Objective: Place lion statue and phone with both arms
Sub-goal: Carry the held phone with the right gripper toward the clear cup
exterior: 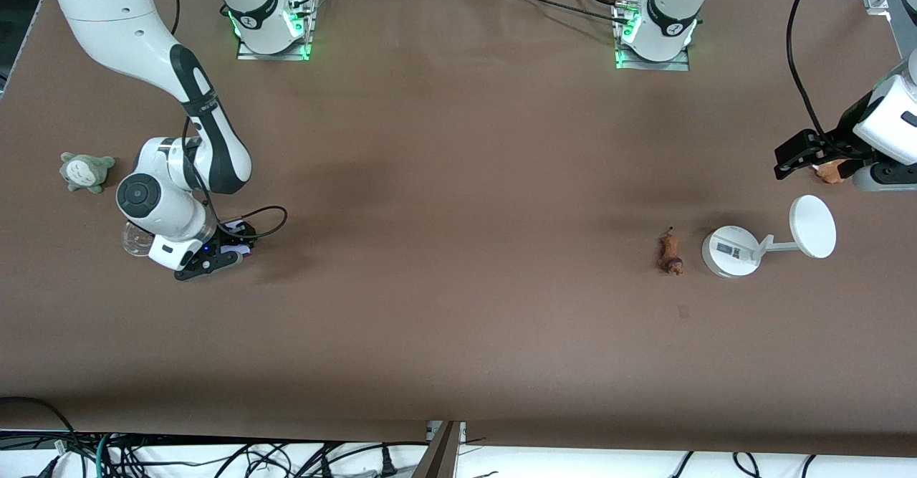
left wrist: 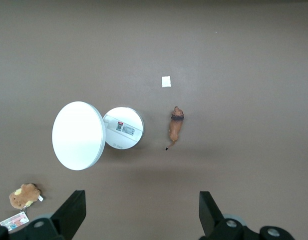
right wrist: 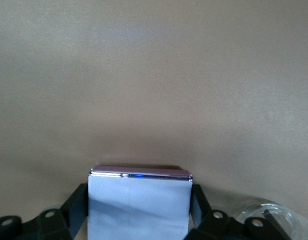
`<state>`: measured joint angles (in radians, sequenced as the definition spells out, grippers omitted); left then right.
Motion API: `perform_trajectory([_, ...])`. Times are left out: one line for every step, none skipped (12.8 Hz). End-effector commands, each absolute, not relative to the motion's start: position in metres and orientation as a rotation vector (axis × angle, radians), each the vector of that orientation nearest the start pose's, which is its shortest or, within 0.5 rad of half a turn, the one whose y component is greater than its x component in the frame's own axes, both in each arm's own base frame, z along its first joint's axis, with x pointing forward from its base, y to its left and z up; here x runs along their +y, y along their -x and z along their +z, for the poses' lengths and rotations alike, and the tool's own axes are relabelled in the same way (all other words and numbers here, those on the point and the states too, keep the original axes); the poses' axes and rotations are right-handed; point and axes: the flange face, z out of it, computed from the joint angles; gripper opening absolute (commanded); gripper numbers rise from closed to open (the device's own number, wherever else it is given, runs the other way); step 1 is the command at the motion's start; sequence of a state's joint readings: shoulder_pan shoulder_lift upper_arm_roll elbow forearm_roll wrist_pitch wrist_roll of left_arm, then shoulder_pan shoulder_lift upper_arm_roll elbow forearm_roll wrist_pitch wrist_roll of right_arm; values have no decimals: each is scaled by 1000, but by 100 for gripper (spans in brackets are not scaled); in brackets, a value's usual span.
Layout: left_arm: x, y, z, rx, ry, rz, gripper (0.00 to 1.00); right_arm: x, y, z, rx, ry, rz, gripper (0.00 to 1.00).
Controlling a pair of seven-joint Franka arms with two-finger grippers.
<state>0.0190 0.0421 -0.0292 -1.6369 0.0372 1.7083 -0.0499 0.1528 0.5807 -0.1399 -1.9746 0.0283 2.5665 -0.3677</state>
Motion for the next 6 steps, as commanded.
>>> perform_trajectory([-4, -573, 587, -31, 3127, -41, 100, 2, -613, 186, -601, 3132, -43, 100])
perform_trajectory([-4, -573, 587, -33, 3127, -41, 100, 4, -616, 201, -599, 3130, -68, 100])
perform_trajectory([-4, -573, 587, -33, 3127, -41, 100, 5, -617, 218, -591, 3124, -46, 100])
perform_trajectory([-4, -573, 587, -36, 3127, -41, 100, 7, -618, 239, -580, 3116, -16, 100])
perform_trajectory([-4, -573, 587, -38, 3127, -41, 100, 8, -619, 262, -568, 3106, 16, 100])
perform_trajectory([-4, -573, 587, -36, 3127, -41, 100, 8, -618, 287, -517, 3100, 43, 100])
